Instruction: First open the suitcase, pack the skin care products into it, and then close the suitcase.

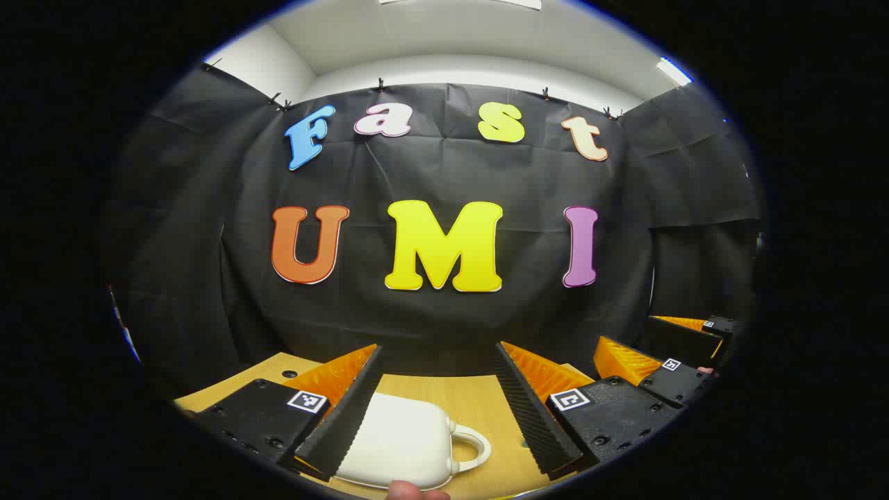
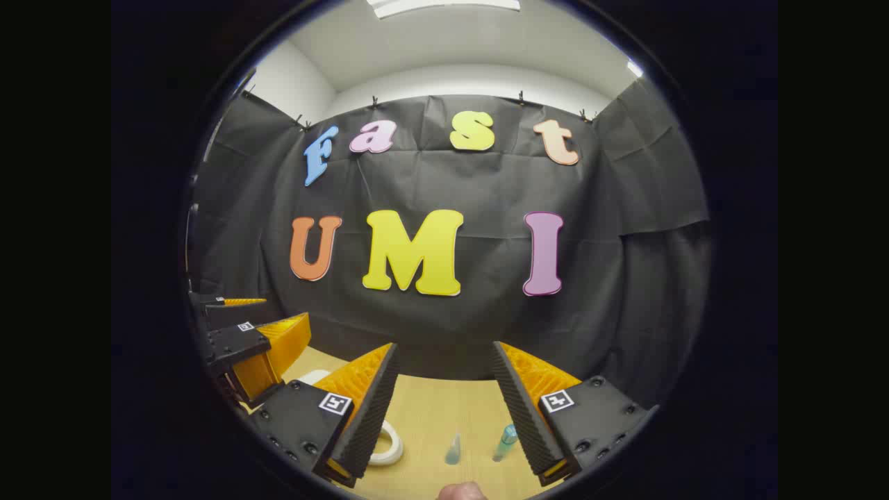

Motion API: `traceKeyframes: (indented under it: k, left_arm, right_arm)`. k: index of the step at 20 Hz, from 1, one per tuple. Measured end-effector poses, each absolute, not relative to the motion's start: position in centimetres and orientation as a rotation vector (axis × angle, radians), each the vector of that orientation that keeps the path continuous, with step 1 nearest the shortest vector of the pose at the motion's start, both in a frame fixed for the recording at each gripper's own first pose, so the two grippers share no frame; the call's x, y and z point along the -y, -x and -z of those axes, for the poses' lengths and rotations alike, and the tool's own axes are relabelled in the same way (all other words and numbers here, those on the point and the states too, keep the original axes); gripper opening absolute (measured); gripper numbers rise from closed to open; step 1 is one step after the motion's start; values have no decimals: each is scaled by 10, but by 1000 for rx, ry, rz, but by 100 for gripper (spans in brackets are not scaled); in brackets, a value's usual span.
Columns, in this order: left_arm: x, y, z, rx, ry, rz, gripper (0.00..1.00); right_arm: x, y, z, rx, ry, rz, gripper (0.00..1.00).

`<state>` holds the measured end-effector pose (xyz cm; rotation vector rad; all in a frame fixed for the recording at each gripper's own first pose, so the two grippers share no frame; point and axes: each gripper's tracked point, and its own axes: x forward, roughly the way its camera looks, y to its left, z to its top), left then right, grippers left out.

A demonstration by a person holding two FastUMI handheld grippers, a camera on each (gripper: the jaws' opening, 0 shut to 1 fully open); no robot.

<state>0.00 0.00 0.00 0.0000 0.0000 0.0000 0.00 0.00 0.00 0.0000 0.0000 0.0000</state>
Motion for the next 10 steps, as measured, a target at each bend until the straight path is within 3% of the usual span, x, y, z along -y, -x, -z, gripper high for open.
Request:
traceKeyframes:
  k: [10]
  left_arm:
    - [0, -4, -4, 22, -15, -14, 100]
  right_arm:
    - [3, -6, 0, 5, -1, -8, 80]
